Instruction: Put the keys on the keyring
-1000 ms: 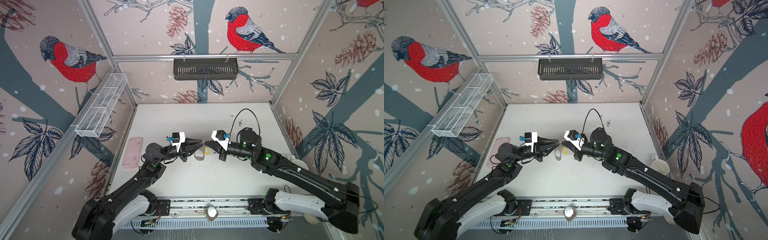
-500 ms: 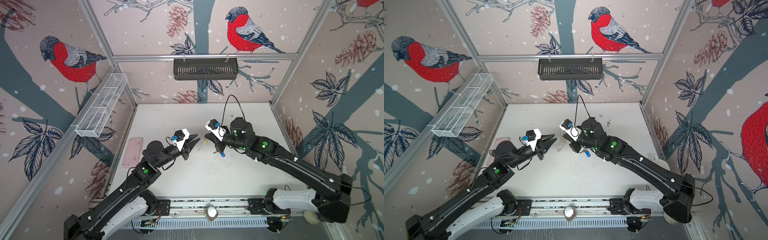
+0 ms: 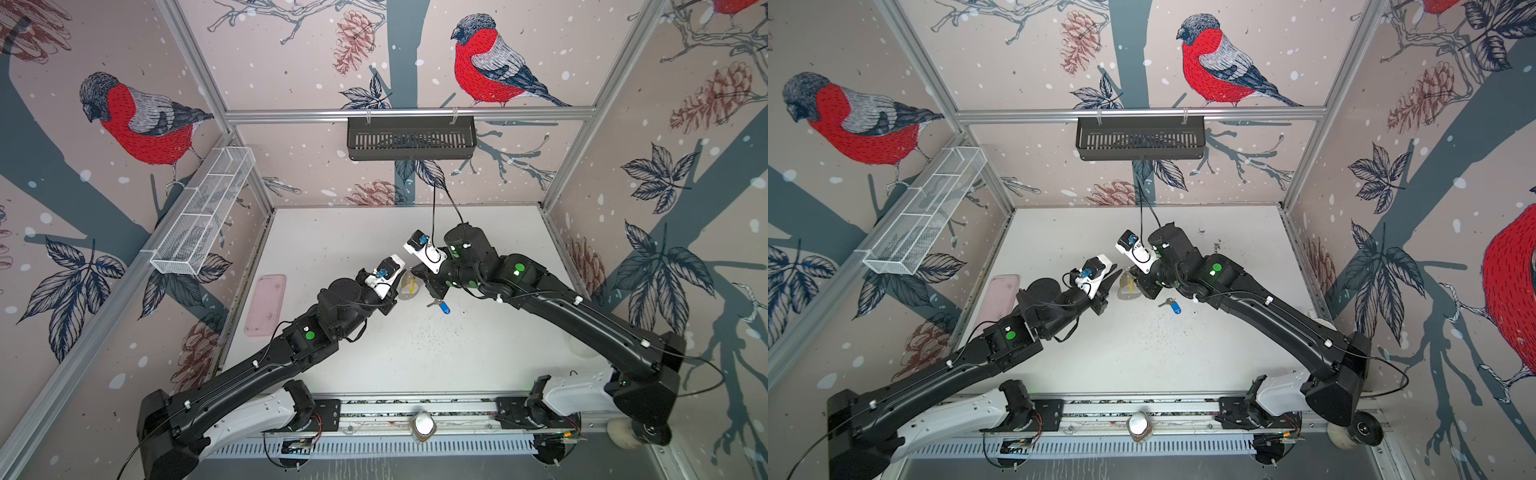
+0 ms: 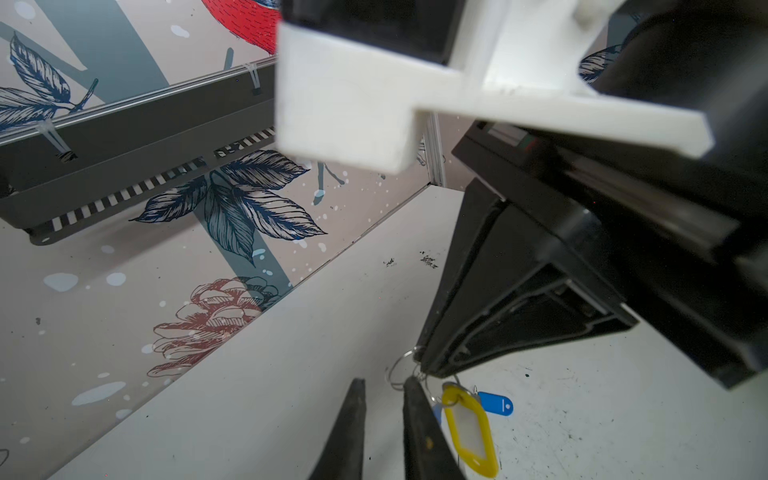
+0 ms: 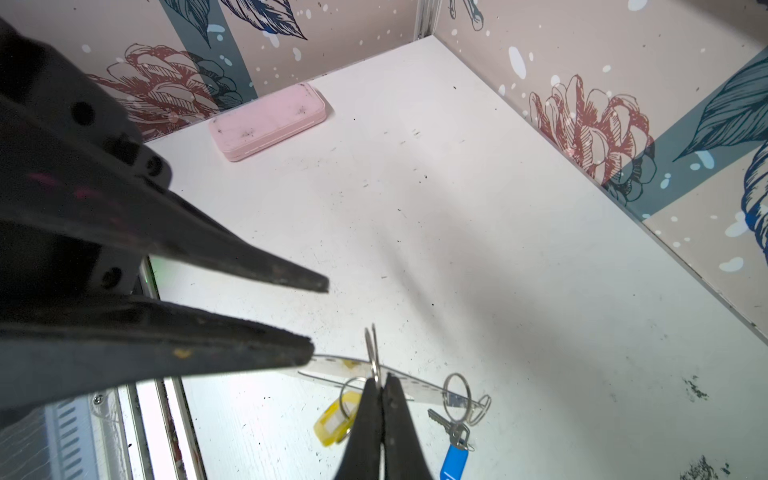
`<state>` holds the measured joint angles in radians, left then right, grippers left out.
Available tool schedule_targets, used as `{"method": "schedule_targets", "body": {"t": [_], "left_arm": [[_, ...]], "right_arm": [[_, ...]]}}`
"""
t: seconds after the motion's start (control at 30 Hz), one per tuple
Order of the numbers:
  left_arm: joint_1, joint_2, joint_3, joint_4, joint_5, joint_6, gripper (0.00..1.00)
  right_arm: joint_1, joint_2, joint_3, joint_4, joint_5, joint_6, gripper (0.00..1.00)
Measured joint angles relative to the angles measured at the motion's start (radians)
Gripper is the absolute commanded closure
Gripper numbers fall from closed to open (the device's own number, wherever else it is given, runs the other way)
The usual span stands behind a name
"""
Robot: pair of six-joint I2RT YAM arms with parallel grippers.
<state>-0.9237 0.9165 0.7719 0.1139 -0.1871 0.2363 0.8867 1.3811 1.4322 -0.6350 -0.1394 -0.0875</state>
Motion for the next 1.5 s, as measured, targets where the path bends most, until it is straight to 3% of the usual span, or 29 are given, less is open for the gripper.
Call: {"method": "schedule_targets", "body": {"t": [0.23, 0.4, 0.67, 1.03, 1.5], "left_arm": [[-0.013, -0.042, -0.043, -0.008, 0.011, 0.067, 0.8], [-0.013, -0.084, -0.063, -0.005, 0.082, 0.103, 0.79], [-0.013, -0.037, -0.001, -0.05, 0.162, 0.111, 0.77], [0.011, -0.015, 0.032, -0.118, 0.272, 0.111, 0.85], [0.059, 0.027, 0.066, -0.156, 0.425, 0.101, 0.83]], "right_arm": [[-0.017, 0.039, 0.069, -0.101, -0.073, -0.047, 1.0], [-0.026, 0.031, 0.075, -0.149, -0.153, -0.1, 1.0], [-0.025, 0.041, 0.108, -0.228, -0.216, -0.182, 1.0], [-0.024, 0.012, 0.084, -0.249, -0.234, -0.233, 1.0], [-0.025, 0.0, 0.068, -0.246, -0.241, -0.257, 1.0]]}}
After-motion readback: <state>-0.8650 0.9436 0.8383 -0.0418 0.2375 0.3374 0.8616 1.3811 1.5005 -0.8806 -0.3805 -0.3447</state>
